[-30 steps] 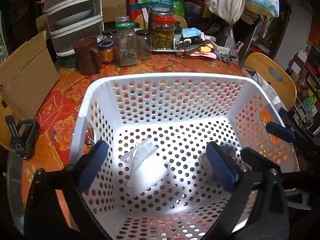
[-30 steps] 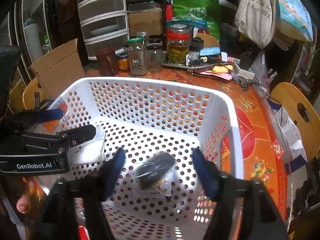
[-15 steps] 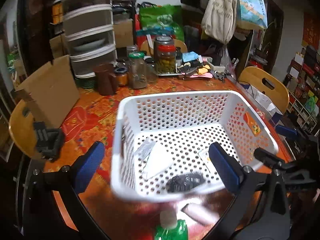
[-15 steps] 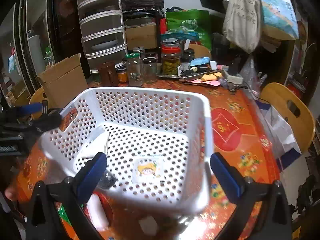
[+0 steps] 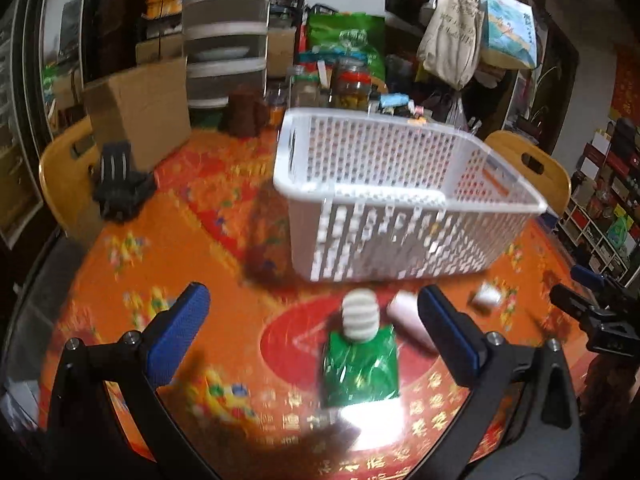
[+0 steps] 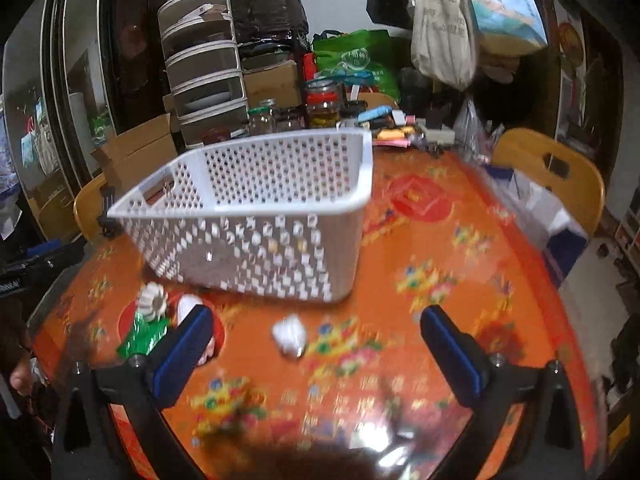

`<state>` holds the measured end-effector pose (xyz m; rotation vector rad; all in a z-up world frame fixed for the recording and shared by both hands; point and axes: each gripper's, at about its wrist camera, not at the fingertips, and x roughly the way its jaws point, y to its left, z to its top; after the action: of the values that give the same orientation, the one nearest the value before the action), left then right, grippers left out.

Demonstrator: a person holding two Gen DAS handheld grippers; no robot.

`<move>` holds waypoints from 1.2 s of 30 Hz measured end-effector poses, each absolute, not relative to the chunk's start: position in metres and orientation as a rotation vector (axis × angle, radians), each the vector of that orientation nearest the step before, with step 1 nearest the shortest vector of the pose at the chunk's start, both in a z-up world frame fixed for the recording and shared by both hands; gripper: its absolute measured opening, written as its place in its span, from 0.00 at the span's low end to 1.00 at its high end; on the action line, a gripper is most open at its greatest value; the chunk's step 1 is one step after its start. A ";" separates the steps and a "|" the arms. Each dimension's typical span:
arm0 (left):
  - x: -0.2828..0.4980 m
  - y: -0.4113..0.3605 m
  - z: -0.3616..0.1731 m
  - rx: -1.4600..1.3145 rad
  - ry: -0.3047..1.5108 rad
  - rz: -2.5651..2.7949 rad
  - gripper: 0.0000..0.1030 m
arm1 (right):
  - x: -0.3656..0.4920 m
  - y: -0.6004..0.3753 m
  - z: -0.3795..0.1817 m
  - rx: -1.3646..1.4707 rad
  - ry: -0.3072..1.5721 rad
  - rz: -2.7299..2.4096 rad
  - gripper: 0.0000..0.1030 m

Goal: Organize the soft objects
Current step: 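Withdraw both tools from the basket toward the table, then grasp the green packet's white cap with the left tool while the right tool grasps the tissue ball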

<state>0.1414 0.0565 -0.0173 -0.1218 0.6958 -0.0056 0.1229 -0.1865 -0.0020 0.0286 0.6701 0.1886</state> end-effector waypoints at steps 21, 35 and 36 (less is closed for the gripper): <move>0.191 0.028 -0.074 -0.083 0.794 -0.032 0.91 | 0.151 -0.151 -0.062 -0.034 0.813 0.233 0.78; 0.210 0.012 -0.086 -0.045 0.833 -0.056 0.57 | 0.181 -0.144 -0.069 -0.053 0.888 0.235 0.46; 0.210 0.012 -0.087 -0.045 0.835 -0.059 0.52 | 0.181 -0.144 -0.070 -0.055 0.888 0.234 0.44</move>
<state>0.2101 0.0124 -0.0873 -0.0452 0.8354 -0.0586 0.1814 -0.1441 -0.0699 -0.0547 0.8875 0.2336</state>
